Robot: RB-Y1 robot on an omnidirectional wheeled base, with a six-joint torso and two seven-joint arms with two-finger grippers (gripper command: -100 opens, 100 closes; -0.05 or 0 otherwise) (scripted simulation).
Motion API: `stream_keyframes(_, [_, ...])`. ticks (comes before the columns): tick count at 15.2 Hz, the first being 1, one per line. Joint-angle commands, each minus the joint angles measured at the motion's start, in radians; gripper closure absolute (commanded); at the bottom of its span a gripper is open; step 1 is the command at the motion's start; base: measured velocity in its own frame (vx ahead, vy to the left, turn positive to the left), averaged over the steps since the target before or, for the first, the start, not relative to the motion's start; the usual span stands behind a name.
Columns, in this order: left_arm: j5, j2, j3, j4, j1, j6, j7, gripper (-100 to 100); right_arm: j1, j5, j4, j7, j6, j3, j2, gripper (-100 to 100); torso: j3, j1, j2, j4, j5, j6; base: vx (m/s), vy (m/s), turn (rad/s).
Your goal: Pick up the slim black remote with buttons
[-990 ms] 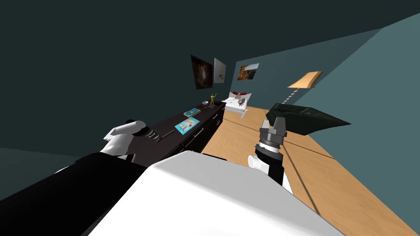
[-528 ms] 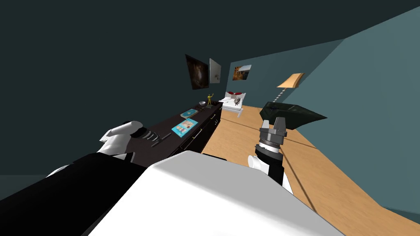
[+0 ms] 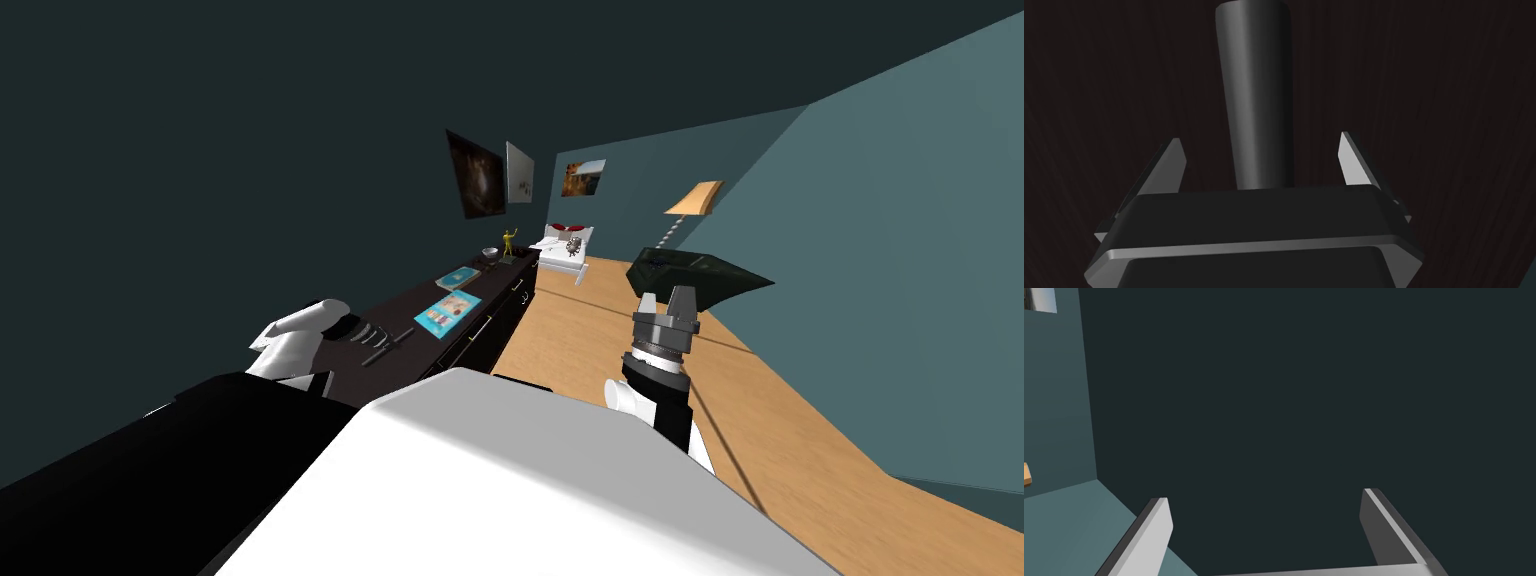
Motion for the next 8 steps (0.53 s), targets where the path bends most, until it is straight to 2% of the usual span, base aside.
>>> stream_keyframes(1, [0.000, 0.000, 0.000, 0.000, 0.000, 0.000, 0.000, 100, 0.000, 0.000, 0.000, 0.000, 0.000, 0.000, 0.000, 0, 0.000, 0.000, 0.000, 0.000, 0.000, 0.000, 0.000, 0.000, 0.000])
stream_keyframes(5, [0.000, 0.000, 0.000, 0.000, 0.000, -0.001, 0.001, 100, 0.000, 0.000, 0.000, 0.000, 0.000, 0.000, 0.000, 0, 0.000, 0.000, 0.000, 0.000, 0.000, 0.000, 0.000, 0.000, 0.000])
stream_keyframes(6, [0.014, 0.021, 0.013, -0.015, 0.009, 0.031, 0.010, 100, 0.000, 0.000, 0.000, 0.000, 0.000, 0.000, 0.000, 0, 0.000, 0.000, 0.000, 0.000, 0.000, 0.000, 0.000, 0.000, 0.000])
stream_keyframes(7, [0.016, 0.024, 0.014, -0.017, 0.010, 0.036, 0.011, 100, 0.000, 0.000, 0.000, 0.000, 0.000, 0.000, 0.000, 0, 0.000, 0.000, 0.001, 0.000, -0.001, 0.000, -0.003, 0.010, 0.013])
stream_keyframes(8, [0.010, 0.013, 0.009, -0.015, 0.007, 0.019, 0.009, 100, 0.000, 0.000, 0.000, 0.000, 0.000, 0.000, 0.000, 0, 0.001, 0.000, 0.001, 0.000, -0.001, 0.000, -0.001, 0.009, 0.007])
